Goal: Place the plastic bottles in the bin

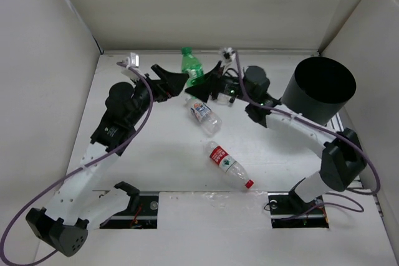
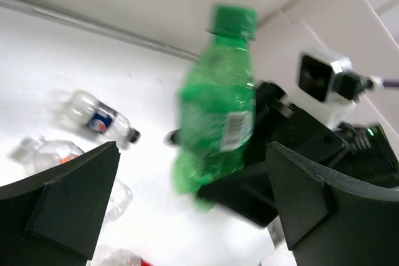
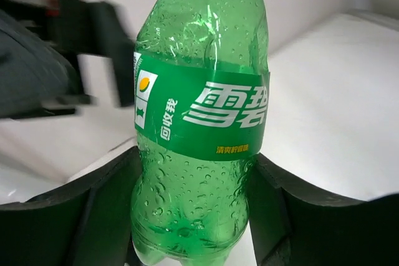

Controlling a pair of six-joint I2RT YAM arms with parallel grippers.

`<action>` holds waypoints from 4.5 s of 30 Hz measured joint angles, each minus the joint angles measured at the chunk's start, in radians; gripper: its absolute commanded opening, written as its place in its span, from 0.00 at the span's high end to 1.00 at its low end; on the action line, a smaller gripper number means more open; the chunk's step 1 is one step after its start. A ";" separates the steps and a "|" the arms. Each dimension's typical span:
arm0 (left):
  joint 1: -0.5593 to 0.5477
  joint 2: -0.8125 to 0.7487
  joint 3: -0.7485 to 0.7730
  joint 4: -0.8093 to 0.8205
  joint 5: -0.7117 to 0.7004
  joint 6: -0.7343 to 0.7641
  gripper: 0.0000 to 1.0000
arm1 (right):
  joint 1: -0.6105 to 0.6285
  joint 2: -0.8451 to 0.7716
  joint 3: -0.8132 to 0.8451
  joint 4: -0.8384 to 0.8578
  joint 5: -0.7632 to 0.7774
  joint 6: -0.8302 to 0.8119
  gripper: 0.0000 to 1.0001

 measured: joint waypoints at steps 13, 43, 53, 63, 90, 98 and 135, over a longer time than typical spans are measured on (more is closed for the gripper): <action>0.003 0.523 0.488 -0.193 -0.116 0.096 0.00 | -0.533 -0.460 0.132 -0.863 0.811 -0.141 0.94; -0.069 0.931 0.429 -0.496 -0.200 -0.126 0.00 | -0.785 -0.596 0.093 -1.123 0.760 -0.195 0.00; -0.069 1.035 0.369 -0.416 -0.185 -0.201 0.20 | -0.772 -0.589 0.003 -1.057 0.602 -0.221 0.00; -0.056 1.007 0.323 -0.366 -0.222 -0.241 1.00 | -0.510 -0.559 -0.026 -0.951 0.358 -0.324 0.00; -0.084 0.385 0.349 -0.130 0.025 0.058 0.92 | -0.008 -0.138 -0.019 -0.432 0.092 -0.151 0.00; -0.076 0.385 0.321 -0.098 0.085 0.048 0.00 | -0.002 -0.090 0.005 -0.364 0.105 -0.104 1.00; -0.089 1.202 1.030 -0.542 -0.162 0.008 0.00 | -0.873 -0.548 0.057 -1.171 0.781 -0.120 0.07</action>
